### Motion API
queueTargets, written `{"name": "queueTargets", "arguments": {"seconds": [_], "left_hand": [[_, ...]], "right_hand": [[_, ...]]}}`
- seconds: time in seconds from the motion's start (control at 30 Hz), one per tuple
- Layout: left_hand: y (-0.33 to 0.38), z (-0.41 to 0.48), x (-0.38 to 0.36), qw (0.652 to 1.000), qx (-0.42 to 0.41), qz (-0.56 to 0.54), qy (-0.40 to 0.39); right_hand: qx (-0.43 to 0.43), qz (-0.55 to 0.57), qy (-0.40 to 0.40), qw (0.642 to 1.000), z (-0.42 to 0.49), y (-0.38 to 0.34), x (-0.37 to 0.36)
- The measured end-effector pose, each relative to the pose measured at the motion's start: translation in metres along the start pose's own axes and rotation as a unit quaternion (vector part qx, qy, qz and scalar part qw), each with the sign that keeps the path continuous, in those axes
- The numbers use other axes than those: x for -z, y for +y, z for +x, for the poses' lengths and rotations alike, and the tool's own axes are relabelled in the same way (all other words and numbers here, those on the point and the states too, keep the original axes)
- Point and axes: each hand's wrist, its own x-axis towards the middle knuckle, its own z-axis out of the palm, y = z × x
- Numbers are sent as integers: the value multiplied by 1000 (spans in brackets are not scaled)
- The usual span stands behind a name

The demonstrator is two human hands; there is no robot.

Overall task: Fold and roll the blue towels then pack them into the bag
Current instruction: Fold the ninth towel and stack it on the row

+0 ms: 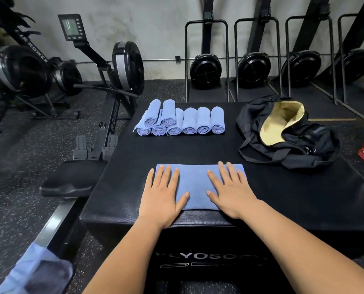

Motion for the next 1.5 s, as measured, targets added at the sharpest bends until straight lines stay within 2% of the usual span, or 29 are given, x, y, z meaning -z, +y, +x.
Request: {"name": "queueTargets", "arguments": {"seconds": [0.07,0.13,0.2,0.27,0.33,0.37,0.47,0.53,0.6,0.67,0.77,0.87,0.93,1.0,1.1,1.17,1.37,1.5], "left_hand": [[0,-2,-2,999,-39,-4,34],[0,-3,-3,998,-53,-5,45],[0,-4,-4,997,-51,-14,53],[-2,-5,-3,998,-37,-22,45],[-2,-5,-2,999,-21,-27,31],[-2,-5,-3,999,-14,-32,28],[-5,-3,-7,998,0,-55,18],[-6,-3,-9,998,7,-61,7],[-6,-3,-9,998,13,-67,-1],[-4,-3,-8,997,14,-78,-2],[-7,-2,-8,996,16,-86,-1],[-7,-4,-7,995,36,-88,1],[-7,-4,-8,994,45,-102,0],[-8,-4,-9,992,43,-116,0],[-10,-3,-10,991,39,-125,-6],[-10,-4,-11,990,35,-133,-2],[-13,-6,-11,988,-37,-152,2],[-13,-6,-7,989,-33,-143,-29]], "right_hand": [[83,3,8,997,-2,-2,2],[97,42,2,994,-6,-6,-1],[33,73,27,996,-5,-14,-5],[-82,91,37,992,-2,-31,-8],[-165,148,8,975,1,-49,-4],[-174,175,-8,969,1,-55,1],[-104,175,-5,979,1,-55,18],[-16,93,26,995,1,-38,16],[24,35,29,999,1,-16,10],[-1,42,19,999,2,-5,1],[-81,63,31,994,12,-28,-5],[-180,144,41,972,23,-66,-4],[-201,200,22,959,28,-83,2],[-191,208,21,959,32,-87,8],[-110,97,69,987,27,-72,3],[-63,60,55,995,20,-56,-5],[-86,48,52,994,20,-51,-15],[-60,56,39,996,15,-47,-12]]}}
